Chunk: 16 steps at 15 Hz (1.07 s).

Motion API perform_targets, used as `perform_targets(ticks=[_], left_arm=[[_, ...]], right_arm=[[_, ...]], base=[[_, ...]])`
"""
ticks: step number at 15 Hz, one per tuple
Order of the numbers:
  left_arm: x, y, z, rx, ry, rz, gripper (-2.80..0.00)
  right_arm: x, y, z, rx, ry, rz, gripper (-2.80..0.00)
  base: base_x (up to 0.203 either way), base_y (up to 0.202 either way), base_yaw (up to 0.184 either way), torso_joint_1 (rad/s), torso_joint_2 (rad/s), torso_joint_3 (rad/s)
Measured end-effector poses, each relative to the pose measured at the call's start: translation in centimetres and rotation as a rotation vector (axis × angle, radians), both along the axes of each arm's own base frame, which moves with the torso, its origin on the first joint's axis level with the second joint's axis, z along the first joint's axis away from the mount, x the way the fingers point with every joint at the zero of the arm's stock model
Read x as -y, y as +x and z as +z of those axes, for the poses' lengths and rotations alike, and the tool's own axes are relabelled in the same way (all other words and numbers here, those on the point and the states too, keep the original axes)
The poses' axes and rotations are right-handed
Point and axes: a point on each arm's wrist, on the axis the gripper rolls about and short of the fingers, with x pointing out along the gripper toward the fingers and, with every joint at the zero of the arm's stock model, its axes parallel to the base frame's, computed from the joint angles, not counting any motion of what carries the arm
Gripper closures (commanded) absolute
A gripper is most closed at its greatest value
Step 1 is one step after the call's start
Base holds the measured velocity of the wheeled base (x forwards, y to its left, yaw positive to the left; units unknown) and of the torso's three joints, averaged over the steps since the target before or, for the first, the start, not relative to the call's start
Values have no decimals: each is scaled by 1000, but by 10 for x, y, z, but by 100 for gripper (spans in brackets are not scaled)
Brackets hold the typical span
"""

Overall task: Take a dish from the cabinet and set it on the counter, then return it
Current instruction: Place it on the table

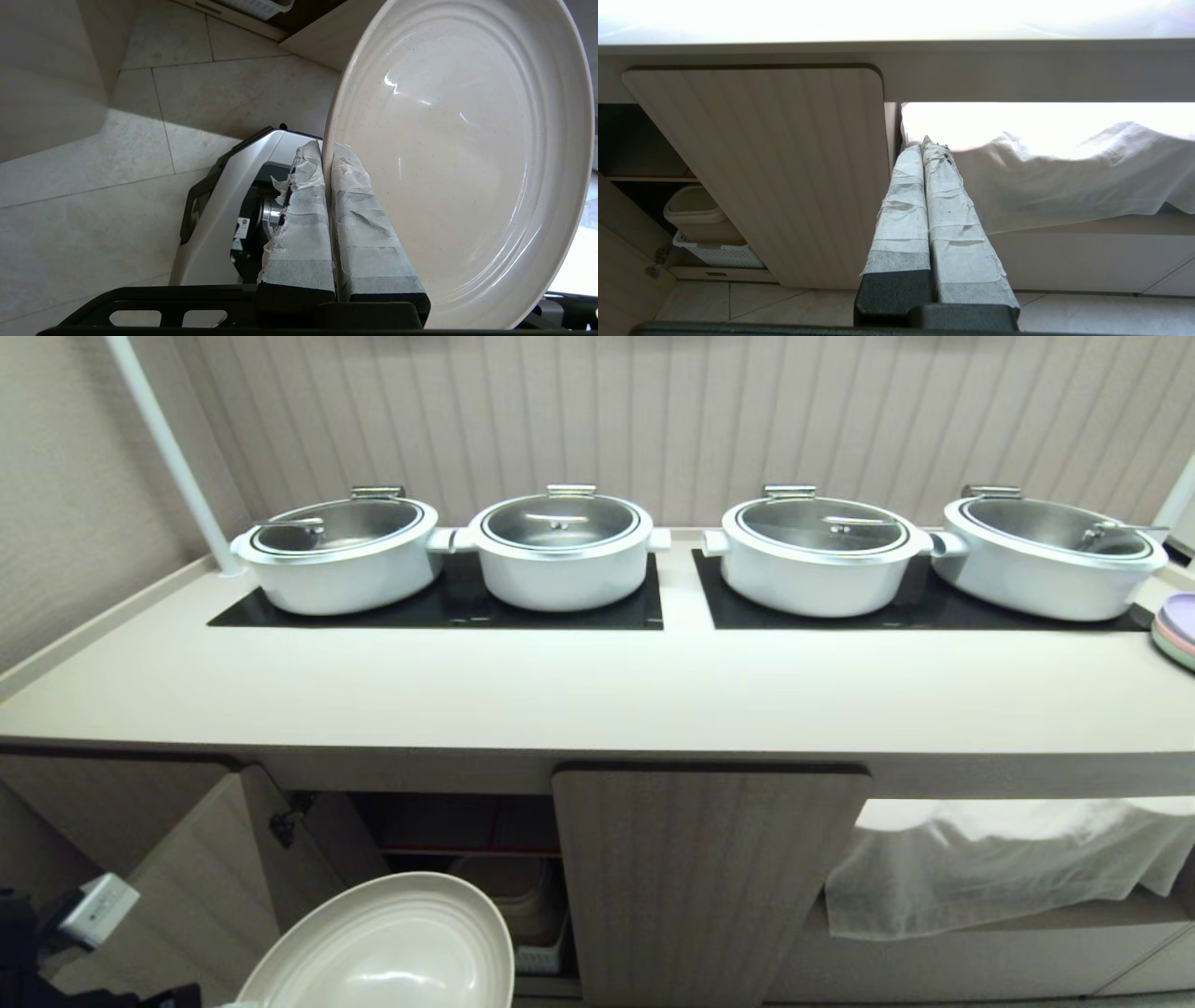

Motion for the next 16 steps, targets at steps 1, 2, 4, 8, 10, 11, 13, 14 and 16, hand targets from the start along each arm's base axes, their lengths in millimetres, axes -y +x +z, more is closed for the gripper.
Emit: perform_targets(ticks=[1,2,4,8,10,11,13,14,16], left_arm=[[0,0,0,0,0,0,0],[0,0,0,1,0,0,0],[0,0,1,3,0,0,0],[0,1,1,4,0,-1,0],[0,1,1,4,0,0,0],[0,1,1,4,0,0,0],[0,1,1,4,0,0,0],[0,1,1,4,0,-1,0],[0,1,1,4,0,-1,0]], right_arm=[[0,0,0,0,0,0,0],[0,0,0,0,0,0,0],[0,0,0,1,0,0,0],[0,0,0,0,0,0,0],[0,0,0,1,0,0,0],[0,0,0,0,0,0,0],[0,0,0,0,0,0,0],[0,0,0,0,0,0,0],[0,0,0,0,0,0,0]], base=[[0,0,0,168,-350,-182],[0,0,0,178,-345,-184],[0,0,0,161,-343,-179],[0,0,0,172,-328,-167],[0,0,0,160,-322,-158],[0,0,0,160,-312,-152],[0,0,0,159,-314,-165],[0,0,0,159,-317,-144],[0,0,0,142,-288,-146]])
